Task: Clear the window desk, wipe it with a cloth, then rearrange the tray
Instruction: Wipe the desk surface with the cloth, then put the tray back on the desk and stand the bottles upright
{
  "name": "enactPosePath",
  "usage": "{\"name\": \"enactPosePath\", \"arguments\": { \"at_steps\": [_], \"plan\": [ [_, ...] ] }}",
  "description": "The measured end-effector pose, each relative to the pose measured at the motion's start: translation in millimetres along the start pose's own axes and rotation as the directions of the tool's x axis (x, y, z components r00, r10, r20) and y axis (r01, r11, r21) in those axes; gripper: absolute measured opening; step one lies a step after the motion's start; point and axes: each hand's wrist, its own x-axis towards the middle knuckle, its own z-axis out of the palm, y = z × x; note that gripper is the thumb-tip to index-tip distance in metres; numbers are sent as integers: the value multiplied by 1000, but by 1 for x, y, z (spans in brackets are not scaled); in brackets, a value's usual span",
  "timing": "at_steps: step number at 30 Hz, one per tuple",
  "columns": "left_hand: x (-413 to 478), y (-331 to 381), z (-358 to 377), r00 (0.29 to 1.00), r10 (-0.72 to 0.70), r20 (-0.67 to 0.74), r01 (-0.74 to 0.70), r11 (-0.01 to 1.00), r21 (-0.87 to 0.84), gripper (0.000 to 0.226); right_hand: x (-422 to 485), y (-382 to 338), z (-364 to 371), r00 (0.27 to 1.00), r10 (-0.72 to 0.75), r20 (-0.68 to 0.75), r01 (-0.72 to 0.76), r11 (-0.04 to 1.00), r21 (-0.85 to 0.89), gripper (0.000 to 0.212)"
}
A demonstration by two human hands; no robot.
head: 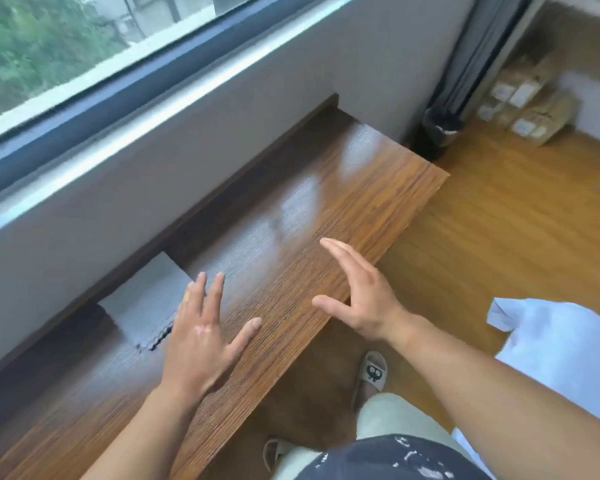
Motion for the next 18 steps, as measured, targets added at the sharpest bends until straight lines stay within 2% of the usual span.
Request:
{"name": "enactPosePath", "arguments": {
  "at_steps": [4, 10, 14, 18],
  "plan": [
    [38, 79, 14, 994, 105, 7, -105, 993, 62, 101, -29, 46, -55, 986, 108, -130, -101, 993, 64, 92],
    [100, 187, 59, 984, 138, 115, -150, 984, 97, 104, -53, 132, -139, 965, 230, -123, -226, 973, 46, 85],
    [132, 254, 94, 964, 145, 222, -173, 978, 113, 101, -74, 182, -177, 906, 400, -137, -389, 916, 101, 80],
    [163, 316, 121, 936, 147, 321, -187, 977, 99, 90, -90, 225, -202, 827, 539, -160, -509, 839, 195, 86]
  ]
}}
